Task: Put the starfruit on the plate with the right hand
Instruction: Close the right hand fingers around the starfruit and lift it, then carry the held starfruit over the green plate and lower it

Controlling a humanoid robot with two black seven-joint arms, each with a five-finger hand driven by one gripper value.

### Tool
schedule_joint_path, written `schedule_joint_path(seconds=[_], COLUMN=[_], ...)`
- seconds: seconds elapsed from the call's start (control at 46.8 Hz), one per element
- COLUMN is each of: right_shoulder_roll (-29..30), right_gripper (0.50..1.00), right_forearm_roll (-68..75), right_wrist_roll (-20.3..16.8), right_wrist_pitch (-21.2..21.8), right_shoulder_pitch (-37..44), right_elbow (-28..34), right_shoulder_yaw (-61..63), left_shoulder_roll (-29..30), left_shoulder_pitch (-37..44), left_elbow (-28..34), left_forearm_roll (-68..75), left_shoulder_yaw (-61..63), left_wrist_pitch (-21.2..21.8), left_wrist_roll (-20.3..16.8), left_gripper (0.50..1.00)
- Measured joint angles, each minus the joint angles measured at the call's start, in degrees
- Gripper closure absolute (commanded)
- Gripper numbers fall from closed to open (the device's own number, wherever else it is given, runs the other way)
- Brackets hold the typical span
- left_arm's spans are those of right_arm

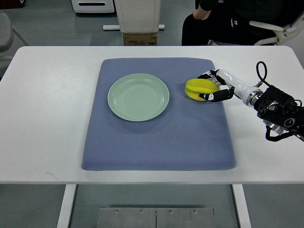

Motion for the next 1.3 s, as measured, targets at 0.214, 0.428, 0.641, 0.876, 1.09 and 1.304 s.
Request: schedule_joint_path(seconds=[0.214,0.428,0.641,0.876,1.09,1.304], right_shoulder_roll=[-0.83,-3.39,-2.88,1.16,7.32,12.04], right_gripper=[1.000,1.000,1.000,1.000,1.000,1.000], right_forearm_roll=[0.28,0.28,0.28,0.28,0.29,0.22], right_wrist_roll=[-0.26,-0.17,-0.10,-0.41,-1.08,-2.61], right_wrist_pitch=[1.04,3.13,4.10,4.10,4.03,4.00], right_shoulder_pitch=[2.75,5.65,6.01,5.75,5.84,5.58], right_elbow=[0.00,-0.20,-0.17,-0.02,-0.25,-0.31], right_shoulder_yaw=[1.49,2.36,3.13,5.32,5.44,5.38], left_shoulder_roll=[0.00,0.00,0.00,0.00,0.00,0.00], left_shoulder_pitch=[-0.03,-0.03,0.02,0.01,0.02,0.00], left_elbow=[0.00,0.00,0.00,0.00,0.00,0.00], left_forearm_roll=[0.00,0.00,0.00,0.00,0.00,0.00], left_shoulder_yaw=[0.00,0.01,0.01,-0.01,0.01,0.02], left_wrist_pitch=[0.00,0.00,0.00,0.00,0.00,0.00], left_wrist_roll=[0.00,0.00,0.00,0.03,0.03,0.02], left_gripper=[0.500,0.500,0.500,0.500,0.500,0.500])
